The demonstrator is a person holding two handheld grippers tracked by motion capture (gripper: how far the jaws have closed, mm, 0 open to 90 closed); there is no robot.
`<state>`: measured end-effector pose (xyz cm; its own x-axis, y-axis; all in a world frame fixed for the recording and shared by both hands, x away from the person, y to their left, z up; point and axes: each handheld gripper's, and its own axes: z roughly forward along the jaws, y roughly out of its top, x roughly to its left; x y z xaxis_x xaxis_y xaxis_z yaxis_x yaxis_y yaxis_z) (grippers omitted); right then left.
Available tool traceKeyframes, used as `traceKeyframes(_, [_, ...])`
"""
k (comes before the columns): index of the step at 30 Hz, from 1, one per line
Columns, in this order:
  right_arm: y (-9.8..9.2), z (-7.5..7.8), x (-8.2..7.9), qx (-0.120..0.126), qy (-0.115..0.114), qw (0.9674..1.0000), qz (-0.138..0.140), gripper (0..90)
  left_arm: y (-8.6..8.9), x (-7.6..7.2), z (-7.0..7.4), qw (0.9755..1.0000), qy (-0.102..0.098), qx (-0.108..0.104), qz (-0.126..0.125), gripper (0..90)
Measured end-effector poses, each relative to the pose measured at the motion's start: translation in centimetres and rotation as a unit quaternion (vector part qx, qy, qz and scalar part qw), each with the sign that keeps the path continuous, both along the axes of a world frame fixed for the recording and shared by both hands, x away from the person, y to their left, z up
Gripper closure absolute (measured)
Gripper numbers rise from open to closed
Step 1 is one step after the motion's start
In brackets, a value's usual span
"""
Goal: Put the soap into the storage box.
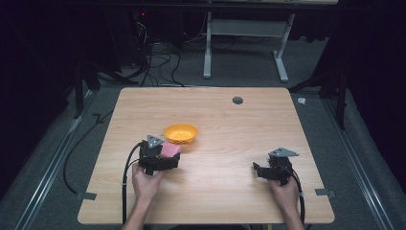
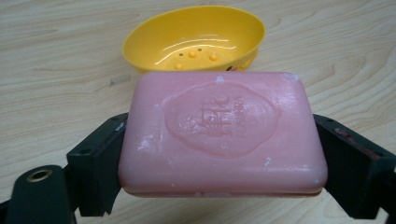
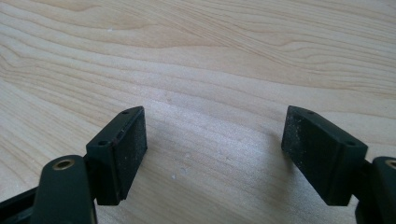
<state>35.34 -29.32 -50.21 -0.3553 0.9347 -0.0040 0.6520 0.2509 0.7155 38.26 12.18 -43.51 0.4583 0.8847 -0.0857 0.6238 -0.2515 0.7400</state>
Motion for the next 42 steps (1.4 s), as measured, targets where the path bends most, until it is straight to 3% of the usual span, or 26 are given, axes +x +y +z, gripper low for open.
traceKeyframes(12, [0.0,0.0,0.0,0.001,0.000,1.0000,0.000,22.8,-1.0,1.5,0.6,0.9999,0.010,0.001,-0.007,13.5])
traceKeyframes(16, [-0.1,0.0,0.0,0.003,0.001,1.0000,0.000,22.9,-1.1,2.0,1.0,0.9998,0.012,-0.012,-0.009,13.5])
traceKeyframes(42, [-0.1,0.0,0.0,0.005,0.000,1.0000,0.000,22.9,-2.8,6.1,2.0,0.9994,0.027,-0.015,0.011,13.5])
